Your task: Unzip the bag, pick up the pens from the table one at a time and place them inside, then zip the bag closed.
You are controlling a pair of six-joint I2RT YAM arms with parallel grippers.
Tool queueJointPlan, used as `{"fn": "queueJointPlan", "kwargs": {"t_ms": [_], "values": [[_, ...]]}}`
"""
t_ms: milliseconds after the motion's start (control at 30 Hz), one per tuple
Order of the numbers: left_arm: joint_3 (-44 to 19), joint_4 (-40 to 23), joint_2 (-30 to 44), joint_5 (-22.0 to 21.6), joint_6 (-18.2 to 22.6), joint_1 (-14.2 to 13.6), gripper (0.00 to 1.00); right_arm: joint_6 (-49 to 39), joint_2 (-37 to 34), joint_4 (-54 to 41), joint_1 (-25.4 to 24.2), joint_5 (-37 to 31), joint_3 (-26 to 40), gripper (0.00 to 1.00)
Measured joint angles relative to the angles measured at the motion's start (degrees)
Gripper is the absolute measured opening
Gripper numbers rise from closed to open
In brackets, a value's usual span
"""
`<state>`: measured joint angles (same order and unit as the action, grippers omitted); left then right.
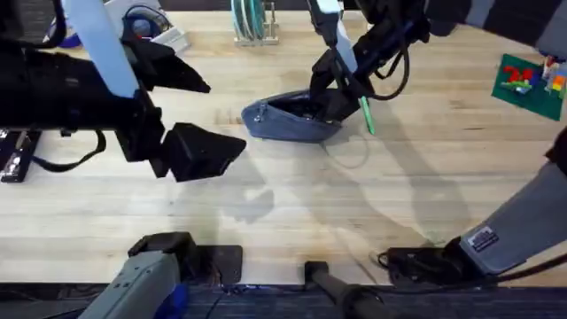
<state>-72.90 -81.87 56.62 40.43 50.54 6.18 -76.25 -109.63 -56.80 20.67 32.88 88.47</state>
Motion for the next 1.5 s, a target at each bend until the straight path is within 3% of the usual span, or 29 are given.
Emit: {"fn": "queueJointPlan", "kwargs": {"t_ms": [233, 533, 567, 700, 733, 1067, 1267, 1500], "values": [[0.0, 0.0, 0.0, 0.0, 0.0, 0.0, 0.995, 1.1, 0.0, 0.0, 0.0, 0.0, 0.0, 0.498], [0.0, 0.0, 0.0, 0.0, 0.0, 0.0, 0.995, 5.1, 2.4, -0.3, 0.0, 0.2, 0.0, 0.601], [0.0, 0.0, 0.0, 0.0, 0.0, 0.0, 0.995, 5.7, 3.3, -0.3, 0.0, 0.2, 0.0, 0.643], [0.0, 0.0, 0.0, 0.0, 0.0, 0.0, 0.995, 7.5, 7.8, -0.3, 0.0, 0.2, 0.0, 0.966], [0.0, 0.0, 0.0, 0.0, 0.0, 0.0, 0.995, 8.2, 9.0, -0.3, 0.0, 0.2, 0.0, 0.989], [0.0, 0.0, 0.0, 0.0, 0.0, 0.0, 0.995, 21.1, 18.3, -5.8, 0.0, 0.2, 0.0, 0.997], [0.0, 0.0, 0.0, 0.0, 0.0, 0.0, 0.995, 40.0, 20.6, -7.3, 0.0, -2.6, 0.0, 0.968], [0.0, 0.0, 0.0, 0.0, 0.0, 0.0, 0.995, 60.5, 20.7, -10.1, -0.3, -13.7, 0.0, 0.963]]}}
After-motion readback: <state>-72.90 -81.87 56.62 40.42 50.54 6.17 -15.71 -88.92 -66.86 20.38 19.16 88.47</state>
